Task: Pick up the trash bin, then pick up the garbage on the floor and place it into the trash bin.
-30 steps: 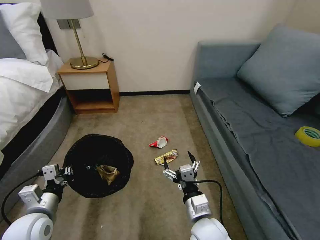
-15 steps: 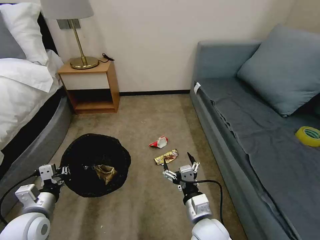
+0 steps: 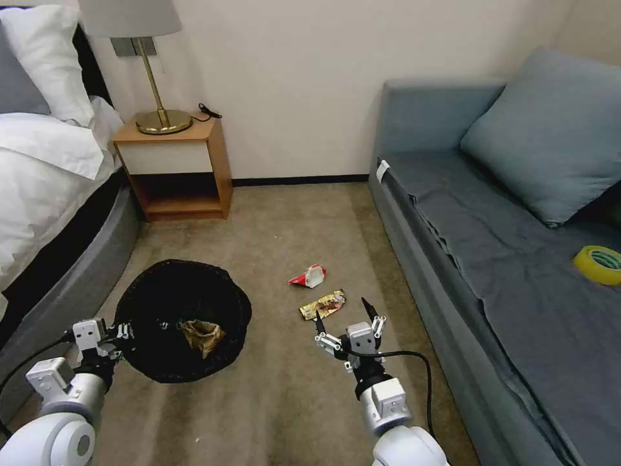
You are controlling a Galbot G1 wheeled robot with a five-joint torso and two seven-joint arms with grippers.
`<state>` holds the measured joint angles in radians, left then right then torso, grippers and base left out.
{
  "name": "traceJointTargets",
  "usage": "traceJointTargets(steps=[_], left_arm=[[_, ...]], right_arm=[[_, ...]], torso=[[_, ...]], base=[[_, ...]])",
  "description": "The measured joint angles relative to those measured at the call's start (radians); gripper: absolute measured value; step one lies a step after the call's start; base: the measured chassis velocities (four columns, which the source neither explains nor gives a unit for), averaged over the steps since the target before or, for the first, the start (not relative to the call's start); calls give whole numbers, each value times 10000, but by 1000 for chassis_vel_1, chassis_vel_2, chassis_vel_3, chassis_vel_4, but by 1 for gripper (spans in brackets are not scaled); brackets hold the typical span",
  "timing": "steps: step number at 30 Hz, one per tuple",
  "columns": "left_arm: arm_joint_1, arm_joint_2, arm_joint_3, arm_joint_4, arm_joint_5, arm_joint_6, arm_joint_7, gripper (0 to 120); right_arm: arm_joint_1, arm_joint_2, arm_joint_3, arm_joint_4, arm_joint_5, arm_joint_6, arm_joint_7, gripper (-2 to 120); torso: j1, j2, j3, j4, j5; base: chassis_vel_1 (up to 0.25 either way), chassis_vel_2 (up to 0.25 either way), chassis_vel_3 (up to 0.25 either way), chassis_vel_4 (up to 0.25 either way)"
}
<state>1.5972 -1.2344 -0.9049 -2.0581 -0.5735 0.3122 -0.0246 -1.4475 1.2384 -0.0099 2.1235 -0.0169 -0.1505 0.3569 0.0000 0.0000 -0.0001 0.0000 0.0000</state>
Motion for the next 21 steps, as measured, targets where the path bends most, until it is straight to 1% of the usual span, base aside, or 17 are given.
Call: traceJointTargets(steps=[5, 21], left_arm=[[-6, -19, -22, 13, 13, 0, -4, 1], [40, -91, -222, 49, 18, -38, 10, 1]], right_arm=[[0, -34, 1, -18, 11, 36, -15, 100], [-24, -75, -104, -82, -47, 116, -106, 100]], torso=[[0, 0, 1, 0, 0], [0, 0, 1, 0, 0]], base=[[-33, 23, 21, -26], [-59, 50, 62, -62]])
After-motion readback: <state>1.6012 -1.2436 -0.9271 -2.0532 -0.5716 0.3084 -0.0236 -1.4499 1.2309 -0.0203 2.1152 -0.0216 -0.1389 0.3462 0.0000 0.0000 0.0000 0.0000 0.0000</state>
